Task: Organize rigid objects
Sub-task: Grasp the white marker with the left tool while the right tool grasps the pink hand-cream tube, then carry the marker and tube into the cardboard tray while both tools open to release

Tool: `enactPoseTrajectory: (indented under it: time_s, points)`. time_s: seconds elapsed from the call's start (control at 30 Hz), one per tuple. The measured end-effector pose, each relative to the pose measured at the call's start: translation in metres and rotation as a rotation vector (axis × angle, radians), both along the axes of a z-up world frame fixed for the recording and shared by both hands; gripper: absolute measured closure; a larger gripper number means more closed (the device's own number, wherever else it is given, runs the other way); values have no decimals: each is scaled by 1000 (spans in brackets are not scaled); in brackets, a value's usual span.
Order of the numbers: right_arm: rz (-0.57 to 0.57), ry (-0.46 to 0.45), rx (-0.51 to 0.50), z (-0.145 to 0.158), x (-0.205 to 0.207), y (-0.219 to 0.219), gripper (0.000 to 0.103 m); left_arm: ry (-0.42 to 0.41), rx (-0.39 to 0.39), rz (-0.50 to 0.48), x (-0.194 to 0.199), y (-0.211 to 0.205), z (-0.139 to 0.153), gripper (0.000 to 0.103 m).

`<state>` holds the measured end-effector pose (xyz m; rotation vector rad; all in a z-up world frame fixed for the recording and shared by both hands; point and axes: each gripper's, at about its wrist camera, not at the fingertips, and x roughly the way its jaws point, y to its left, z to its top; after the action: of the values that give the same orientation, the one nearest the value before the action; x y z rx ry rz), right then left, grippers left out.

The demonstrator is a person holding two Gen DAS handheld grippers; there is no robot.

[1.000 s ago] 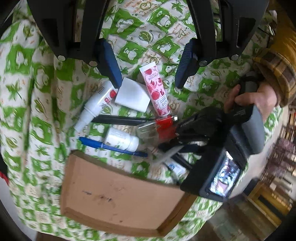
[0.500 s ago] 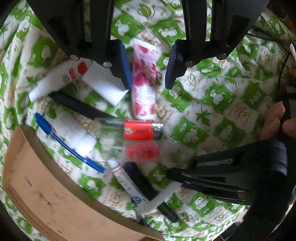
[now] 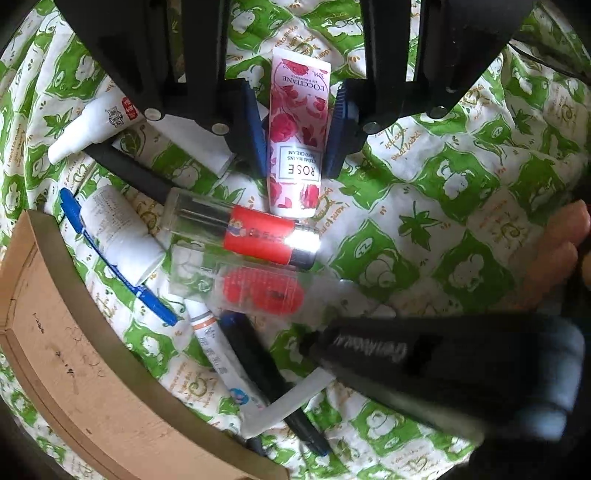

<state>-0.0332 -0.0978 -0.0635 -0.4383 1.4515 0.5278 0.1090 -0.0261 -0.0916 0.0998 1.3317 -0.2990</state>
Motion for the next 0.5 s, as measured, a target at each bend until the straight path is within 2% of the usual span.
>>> enactPoseTrajectory:
  time_s: [0.1,0.3,0.5]
  points:
    - [-21,-13,18,12,0,-8,83,-35,10,6,-11,-3,1,91]
    - [-58,-2,93,49,0,-35,84,-127,97,-35,-42,-30,16,91]
    - [-140,-25,164,93,5,-71,84,-154,112,-46,-59,-44,24,91]
